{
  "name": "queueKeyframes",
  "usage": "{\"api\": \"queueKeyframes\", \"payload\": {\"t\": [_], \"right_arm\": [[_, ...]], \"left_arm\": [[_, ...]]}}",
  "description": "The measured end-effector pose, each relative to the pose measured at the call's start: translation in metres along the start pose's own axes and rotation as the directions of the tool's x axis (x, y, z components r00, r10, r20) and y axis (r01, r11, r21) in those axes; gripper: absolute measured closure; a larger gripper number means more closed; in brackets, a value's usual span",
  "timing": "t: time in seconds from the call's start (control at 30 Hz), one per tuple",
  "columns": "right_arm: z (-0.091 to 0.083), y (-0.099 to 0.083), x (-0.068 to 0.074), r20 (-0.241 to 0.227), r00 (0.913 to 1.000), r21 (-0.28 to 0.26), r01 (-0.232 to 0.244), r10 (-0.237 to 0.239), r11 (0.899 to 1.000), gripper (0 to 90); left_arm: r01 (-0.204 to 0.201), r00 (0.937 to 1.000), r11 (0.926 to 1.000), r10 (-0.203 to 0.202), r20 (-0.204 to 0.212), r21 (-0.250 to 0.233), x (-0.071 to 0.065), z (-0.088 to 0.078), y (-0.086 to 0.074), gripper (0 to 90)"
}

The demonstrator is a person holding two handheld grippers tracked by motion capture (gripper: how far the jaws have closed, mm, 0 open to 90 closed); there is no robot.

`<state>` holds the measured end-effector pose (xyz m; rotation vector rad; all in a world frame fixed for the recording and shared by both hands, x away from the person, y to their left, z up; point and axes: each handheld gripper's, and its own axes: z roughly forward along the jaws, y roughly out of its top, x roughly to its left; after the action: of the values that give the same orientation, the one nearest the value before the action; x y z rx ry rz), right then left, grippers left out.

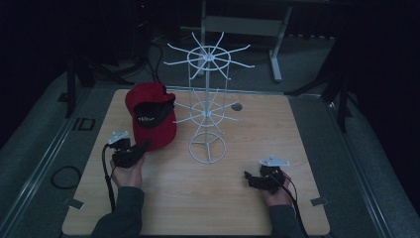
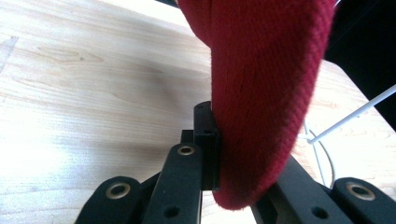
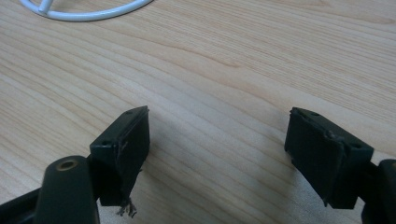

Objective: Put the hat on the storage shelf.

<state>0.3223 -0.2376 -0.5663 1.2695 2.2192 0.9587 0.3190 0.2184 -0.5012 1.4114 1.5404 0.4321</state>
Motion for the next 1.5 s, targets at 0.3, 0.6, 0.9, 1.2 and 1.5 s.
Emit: {"api": "queueKeyframes", "payload": {"t": [0.3,0.6,0.9,1.2,1.5], "right_arm": [[0.0,0.0,0.0,0.0,1.0,0.0,0.001,-0.001,1.0,22.0],[0.0,0.0,0.0,0.0,1.0,-0.001,0.003,-0.003,1.0,22.1],[0.0,0.0,0.0,0.0,1.0,-0.001,0.001,-0.001,1.0,22.1],[0.0,0.0,0.0,0.001,1.0,-0.001,0.001,-0.001,1.0,22.1],[0.0,0.0,0.0,0.0,1.0,-0.001,-0.001,0.001,1.0,22.0]], "left_arm": [[0.003,1.0,0.9999,-0.003,0.008,-0.014,-0.001,-0.005,0.006,85.8],[0.0,0.9998,0.9995,0.0,0.021,-0.031,-0.004,-0.012,0.012,85.8],[-0.01,0.9996,0.9986,0.011,0.025,-0.051,-0.007,-0.019,0.02,85.8],[-0.024,0.9993,0.9968,0.026,0.028,-0.076,-0.01,-0.026,0.028,85.8],[-0.031,0.9988,0.9952,0.034,0.035,-0.092,-0.013,-0.031,0.034,85.8]]}}
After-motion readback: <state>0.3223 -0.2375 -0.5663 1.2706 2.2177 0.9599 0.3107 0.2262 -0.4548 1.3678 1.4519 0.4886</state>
